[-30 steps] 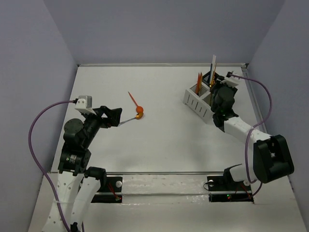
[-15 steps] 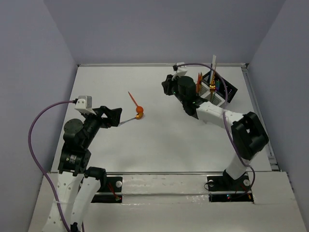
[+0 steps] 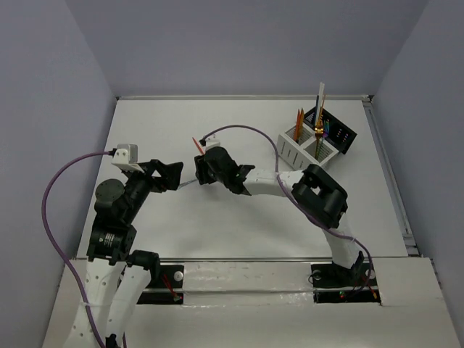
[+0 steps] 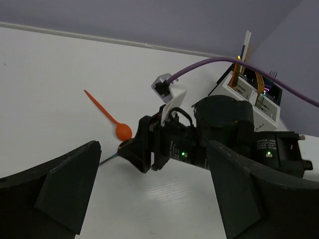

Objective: Sort the eating utensils into containers

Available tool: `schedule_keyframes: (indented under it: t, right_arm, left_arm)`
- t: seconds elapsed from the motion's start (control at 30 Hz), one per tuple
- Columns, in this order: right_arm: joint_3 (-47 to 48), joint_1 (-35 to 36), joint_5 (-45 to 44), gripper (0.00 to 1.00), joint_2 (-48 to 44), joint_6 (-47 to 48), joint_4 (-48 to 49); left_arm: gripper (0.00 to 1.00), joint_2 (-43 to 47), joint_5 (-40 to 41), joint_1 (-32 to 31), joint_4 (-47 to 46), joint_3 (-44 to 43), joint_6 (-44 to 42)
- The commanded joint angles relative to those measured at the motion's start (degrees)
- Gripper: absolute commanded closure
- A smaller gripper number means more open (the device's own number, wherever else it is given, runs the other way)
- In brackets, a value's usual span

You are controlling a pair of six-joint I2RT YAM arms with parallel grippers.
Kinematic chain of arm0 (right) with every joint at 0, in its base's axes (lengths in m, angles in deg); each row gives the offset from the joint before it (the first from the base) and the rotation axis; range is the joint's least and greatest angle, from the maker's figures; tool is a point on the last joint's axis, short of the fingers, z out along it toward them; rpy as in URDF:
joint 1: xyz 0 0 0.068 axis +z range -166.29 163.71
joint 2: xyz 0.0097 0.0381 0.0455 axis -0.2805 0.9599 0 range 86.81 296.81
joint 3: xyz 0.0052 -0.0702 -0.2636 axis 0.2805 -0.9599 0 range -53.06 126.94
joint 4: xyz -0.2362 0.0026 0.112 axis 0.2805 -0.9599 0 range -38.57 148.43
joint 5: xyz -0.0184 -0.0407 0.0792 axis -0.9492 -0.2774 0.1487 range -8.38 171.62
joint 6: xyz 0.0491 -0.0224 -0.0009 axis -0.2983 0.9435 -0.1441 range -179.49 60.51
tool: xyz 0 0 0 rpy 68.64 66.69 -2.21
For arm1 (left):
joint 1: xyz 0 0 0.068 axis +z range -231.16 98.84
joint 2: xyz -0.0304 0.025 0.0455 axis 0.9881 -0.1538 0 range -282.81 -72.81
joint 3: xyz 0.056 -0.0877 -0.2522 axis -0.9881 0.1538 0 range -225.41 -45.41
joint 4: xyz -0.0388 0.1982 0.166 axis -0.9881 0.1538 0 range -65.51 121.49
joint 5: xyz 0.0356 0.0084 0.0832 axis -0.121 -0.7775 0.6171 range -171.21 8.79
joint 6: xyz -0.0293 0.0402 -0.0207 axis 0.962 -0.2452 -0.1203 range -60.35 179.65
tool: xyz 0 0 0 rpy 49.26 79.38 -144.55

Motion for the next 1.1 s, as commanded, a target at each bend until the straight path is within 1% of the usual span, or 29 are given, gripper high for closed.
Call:
schedule_keyframes:
  t: [0.0, 0.03, 0.07, 0.23, 0.3, 0.37, 0.47, 0.5, 0.53, 0.57, 0.6, 0.8, 0.9, 0.93, 0.97, 1.0, 1.07]
  right_arm:
    - [1.25, 3.25, -5.20, 0.42, 0.97, -6.27, 0.93]
    - [2.29, 3.78, -6.08, 0.37, 1.67, -6.53, 0.32]
    - [3.00, 4.31, -6.88, 0.37, 2.29, -7.06, -0.21]
    - [6.07, 5.54, -7.06, 0.37, 6.42, -8.47, -0.74]
    - [9.40, 5.54, -7.84, 0.37, 7.91, -8.47, -1.97]
    - [12.04, 5.54, -7.15, 0.52, 10.54, -7.25, -1.27]
    - [16.44, 5.54, -6.18, 0.68, 13.45, -6.54, -2.49]
    - [19.76, 5.54, -5.83, 0.72, 14.59, -6.45, -4.41]
    - [21.18, 5.54, -5.92, 0.83, 16.25, -6.45, -5.30]
    - [22.07, 5.54, -5.83, 0.89, 16.27, -6.54, -5.75]
    - [22.60, 5.54, -5.74, 0.92, 16.97, -6.71, -6.01]
    - [24.71, 5.54, -5.91, 0.93, 18.12, -6.36, -7.50]
    - [24.36, 5.54, -6.70, 0.93, 17.94, -5.75, -6.55]
    - [25.32, 5.54, -7.06, 0.93, 18.38, -5.40, -6.98]
    - [28.46, 5.54, -7.32, 0.93, 19.08, -4.61, -7.50]
    - [30.49, 5.54, -7.85, 0.93, 21.08, -4.26, -10.20]
    - [34.10, 5.54, -8.55, 0.93, 23.47, -3.81, -11.89]
  left_arm:
    - [0.01, 0.87, -0.41, -0.66, -2.89, -1.72, -0.59]
    - [0.01, 0.96, -0.32, -0.66, -2.80, -1.72, -0.59]
    - [0.01, 1.14, -0.32, -0.66, -2.89, -1.72, -0.59]
    - [0.01, 1.58, -0.32, -1.18, -2.71, -1.72, -0.77]
    - [0.01, 1.58, -0.23, -1.18, -2.62, -1.72, -0.68]
    - [0.01, 1.49, -0.23, -1.18, -2.71, -1.72, -0.68]
    - [0.01, 1.49, -0.15, -1.18, -2.63, -1.72, -0.68]
    - [0.01, 1.58, -0.15, -1.18, -2.62, -1.72, -0.68]
    - [0.01, 1.58, -0.06, -1.18, -2.54, -1.72, -0.68]
    - [0.01, 1.66, -0.15, -1.18, -2.62, -1.72, -0.77]
    - [0.01, 1.58, 0.03, -1.18, -2.62, -1.72, -0.77]
    - [0.01, 1.23, -0.15, -1.71, -2.62, -1.72, -0.77]
    - [0.01, 1.14, -0.15, -1.71, -2.71, -1.72, -0.77]
    - [0.01, 1.14, -0.15, -1.71, -2.71, -1.72, -0.68]
    - [0.01, 1.14, -0.15, -1.71, -2.80, -1.72, -0.77]
    - [0.01, 1.14, -0.15, -1.71, -2.80, -1.72, -0.68]
    - [0.01, 1.23, -0.23, -1.71, -2.80, -1.72, -0.68]
